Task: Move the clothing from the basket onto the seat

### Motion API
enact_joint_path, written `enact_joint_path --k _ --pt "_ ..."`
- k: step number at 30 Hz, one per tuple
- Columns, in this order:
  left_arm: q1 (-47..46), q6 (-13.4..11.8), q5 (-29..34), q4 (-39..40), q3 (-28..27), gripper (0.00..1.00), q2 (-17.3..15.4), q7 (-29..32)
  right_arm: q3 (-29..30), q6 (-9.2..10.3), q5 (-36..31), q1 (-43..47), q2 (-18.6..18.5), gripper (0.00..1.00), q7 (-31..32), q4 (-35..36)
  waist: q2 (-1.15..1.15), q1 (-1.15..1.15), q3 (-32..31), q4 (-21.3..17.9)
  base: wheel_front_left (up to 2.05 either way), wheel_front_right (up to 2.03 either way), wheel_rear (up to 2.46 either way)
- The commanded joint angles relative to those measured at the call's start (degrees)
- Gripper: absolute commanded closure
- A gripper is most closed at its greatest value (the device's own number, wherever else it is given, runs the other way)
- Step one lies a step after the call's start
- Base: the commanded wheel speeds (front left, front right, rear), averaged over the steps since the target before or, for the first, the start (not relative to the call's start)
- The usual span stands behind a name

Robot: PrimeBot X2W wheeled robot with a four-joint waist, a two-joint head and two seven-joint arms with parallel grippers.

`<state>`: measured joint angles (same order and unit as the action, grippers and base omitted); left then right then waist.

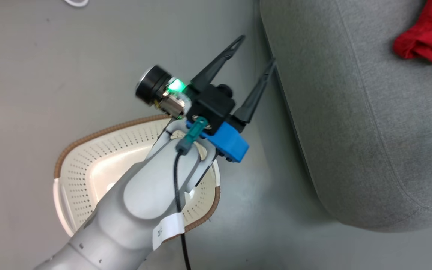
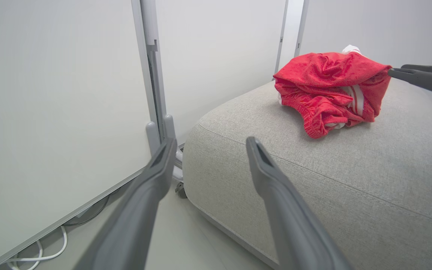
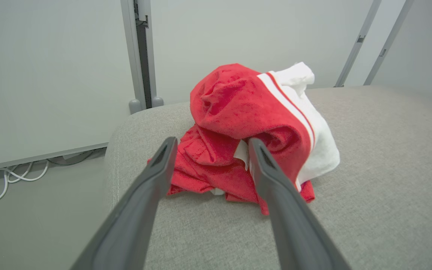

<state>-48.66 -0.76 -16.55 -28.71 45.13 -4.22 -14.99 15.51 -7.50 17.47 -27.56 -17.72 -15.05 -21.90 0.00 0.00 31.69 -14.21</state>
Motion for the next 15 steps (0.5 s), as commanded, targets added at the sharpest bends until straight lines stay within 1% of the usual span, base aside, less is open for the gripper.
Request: enact_joint_path --k 1,6,12,15 --pt "1.7 -0.8 -0.5 0.9 -1.6 0.0 -0.4 -0.3 -0.4 0.01 -0.1 1.6 0.3 0.0 -0.2 1.2 0.0 0.0 -3.4 0.9 0.0 0.0 0.0" --pt "7.8 -2.3 0.0 4.3 -7.2 0.0 -1.4 -0.3 -3.7 0.01 -1.1 5.1 1.0 0.0 -0.2 6.2 0.0 0.0 -8.2 3.2 0.0 0.0 0.0" --pt "14.8 -3.2 1.9 8.0 -14.1 0.0 -1.9 -0.2 -7.3 0.01 -1.9 8.4 1.9 0.0 -0.2 10.6 0.0 0.0 -13.4 6.7 0.0 0.0 0.0" --pt "18.1 -3.2 2.8 9.5 -17.4 0.0 -1.8 -0.2 -8.6 0.01 -2.2 10.1 2.6 0.0 -0.2 11.7 0.0 0.0 -15.6 8.3 0.0 0.0 0.0"
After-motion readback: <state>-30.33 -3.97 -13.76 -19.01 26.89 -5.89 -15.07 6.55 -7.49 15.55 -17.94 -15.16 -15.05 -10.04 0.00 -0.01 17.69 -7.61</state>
